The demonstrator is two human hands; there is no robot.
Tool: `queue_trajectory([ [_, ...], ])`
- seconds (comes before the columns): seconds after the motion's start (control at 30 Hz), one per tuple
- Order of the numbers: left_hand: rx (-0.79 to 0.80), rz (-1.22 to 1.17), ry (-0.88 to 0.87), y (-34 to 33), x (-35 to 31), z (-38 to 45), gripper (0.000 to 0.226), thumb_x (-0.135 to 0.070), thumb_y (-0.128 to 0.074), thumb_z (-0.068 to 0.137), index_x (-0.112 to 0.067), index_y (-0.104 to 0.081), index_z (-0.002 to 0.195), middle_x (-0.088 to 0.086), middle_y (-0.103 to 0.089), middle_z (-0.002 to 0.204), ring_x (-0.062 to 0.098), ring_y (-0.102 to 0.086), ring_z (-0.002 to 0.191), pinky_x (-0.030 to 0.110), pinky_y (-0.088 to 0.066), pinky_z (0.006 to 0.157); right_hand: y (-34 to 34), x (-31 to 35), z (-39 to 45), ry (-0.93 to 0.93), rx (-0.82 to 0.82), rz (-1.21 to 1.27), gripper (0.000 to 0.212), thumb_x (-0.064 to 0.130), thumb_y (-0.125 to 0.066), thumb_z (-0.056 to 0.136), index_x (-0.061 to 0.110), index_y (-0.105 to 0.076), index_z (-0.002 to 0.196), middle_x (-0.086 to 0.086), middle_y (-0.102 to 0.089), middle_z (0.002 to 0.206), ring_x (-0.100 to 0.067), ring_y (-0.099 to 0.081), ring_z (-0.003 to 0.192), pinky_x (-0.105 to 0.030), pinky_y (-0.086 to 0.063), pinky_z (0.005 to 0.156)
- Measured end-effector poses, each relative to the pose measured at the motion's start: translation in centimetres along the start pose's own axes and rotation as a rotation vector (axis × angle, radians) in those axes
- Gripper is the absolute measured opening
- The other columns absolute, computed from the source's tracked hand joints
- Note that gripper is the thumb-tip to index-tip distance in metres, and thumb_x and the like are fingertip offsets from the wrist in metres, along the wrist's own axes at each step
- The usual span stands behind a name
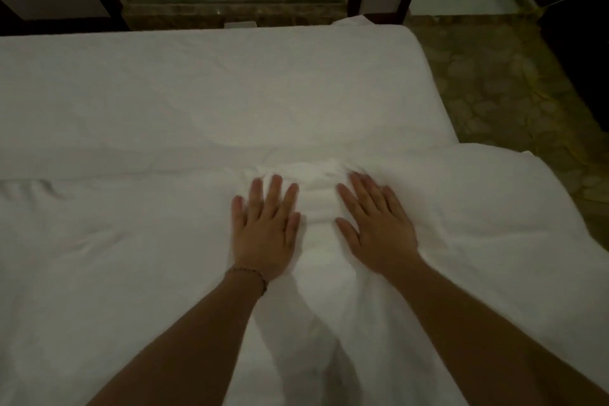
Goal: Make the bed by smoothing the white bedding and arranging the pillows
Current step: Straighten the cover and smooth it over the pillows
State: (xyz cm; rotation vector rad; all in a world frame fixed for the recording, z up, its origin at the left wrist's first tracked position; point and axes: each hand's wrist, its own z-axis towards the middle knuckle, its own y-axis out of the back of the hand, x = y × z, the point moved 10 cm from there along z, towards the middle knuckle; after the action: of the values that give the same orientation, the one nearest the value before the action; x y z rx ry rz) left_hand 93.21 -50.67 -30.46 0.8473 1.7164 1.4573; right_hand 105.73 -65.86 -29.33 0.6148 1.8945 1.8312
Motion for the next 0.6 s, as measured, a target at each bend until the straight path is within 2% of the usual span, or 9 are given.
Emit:
queue_trajectory([
  [0.1, -0.044, 0.012, 0.016, -0.8, 1.3, 0.1, 0.059, -0.053, -0.019, 0.101, -0.037, -0.014, 0.158, -0.001, -0.006, 0.167, 0.029, 0.0, 0.153, 0.053, -0.007, 0.12, -0.8, -6.6, -0.6, -0.09, 0.009, -0.042, 0.066, 0.059, -0.027, 0.1, 0.028, -0.021, 0.157, 0.002, -0.014, 0.165, -0.016, -0.01, 0.152, -0.04, -0.009, 0.123],
  [0.2, -0.028, 0.009, 0.074, -1.2, 1.0, 0.6, 0.061, -0.055, -0.015, 0.1, -0.037, -0.008, 0.158, -0.002, 0.002, 0.167, 0.029, 0.009, 0.153, 0.054, 0.001, 0.121, -1.8, -11.5, -1.0, -0.195, 0.06, -0.023, 0.071, 0.065, -0.017, 0.098, 0.027, -0.016, 0.158, 0.002, -0.01, 0.166, -0.016, -0.007, 0.152, -0.038, -0.008, 0.122],
  [0.27, -0.001, -0.057, 0.118, -1.2, -0.5, 1.1, 0.064, -0.058, -0.008, 0.098, -0.036, 0.001, 0.158, 0.001, 0.012, 0.166, 0.032, 0.018, 0.151, 0.057, 0.008, 0.119, -2.0, -11.8, -0.6, -0.217, 0.077, -0.011, 0.072, 0.063, -0.012, 0.097, 0.025, -0.015, 0.158, 0.001, -0.008, 0.166, -0.018, -0.005, 0.152, -0.04, -0.006, 0.122],
  [0.37, 0.03, -0.172, 0.063, -1.2, -6.1, 1.7, 0.065, -0.059, -0.002, 0.097, -0.037, 0.006, 0.157, 0.002, 0.019, 0.165, 0.033, 0.024, 0.149, 0.06, 0.01, 0.118, 0.0, -9.6, -0.3, -0.251, -0.001, 0.032, 0.07, 0.059, -0.017, 0.098, 0.023, -0.017, 0.158, -0.004, -0.009, 0.166, -0.025, -0.006, 0.152, -0.047, -0.003, 0.121],
  [0.43, 0.018, -0.192, 0.032, -1.5, -9.7, 1.2, 0.061, -0.057, -0.007, 0.1, -0.039, 0.006, 0.156, 0.0, 0.02, 0.165, 0.033, 0.025, 0.148, 0.061, 0.011, 0.117, 0.6, -7.8, -1.2, -0.163, -0.02, 0.039, 0.066, 0.057, -0.022, 0.099, 0.027, -0.017, 0.158, -0.004, -0.01, 0.166, -0.027, -0.009, 0.152, -0.051, -0.006, 0.119],
  [0.5, 0.019, -0.167, 0.027, -2.2, -11.2, 0.5, 0.06, -0.055, -0.012, 0.101, -0.038, 0.004, 0.157, 0.0, 0.018, 0.165, 0.034, 0.023, 0.149, 0.062, 0.01, 0.117, -0.2, -7.7, -3.1, -0.099, 0.01, 0.012, 0.066, 0.06, -0.021, 0.099, 0.03, -0.016, 0.158, -0.002, -0.01, 0.166, -0.027, -0.01, 0.152, -0.05, -0.008, 0.119],
  [0.6, 0.031, -0.104, -0.001, -3.0, -10.9, -0.7, 0.062, -0.056, -0.013, 0.101, -0.037, 0.005, 0.157, 0.0, 0.017, 0.165, 0.033, 0.022, 0.149, 0.061, 0.009, 0.117, -1.6, -10.1, -4.9, -0.146, 0.043, 0.059, 0.069, 0.064, -0.023, 0.098, 0.031, -0.013, 0.158, -0.004, -0.008, 0.166, -0.025, -0.009, 0.152, -0.044, -0.006, 0.12],
])
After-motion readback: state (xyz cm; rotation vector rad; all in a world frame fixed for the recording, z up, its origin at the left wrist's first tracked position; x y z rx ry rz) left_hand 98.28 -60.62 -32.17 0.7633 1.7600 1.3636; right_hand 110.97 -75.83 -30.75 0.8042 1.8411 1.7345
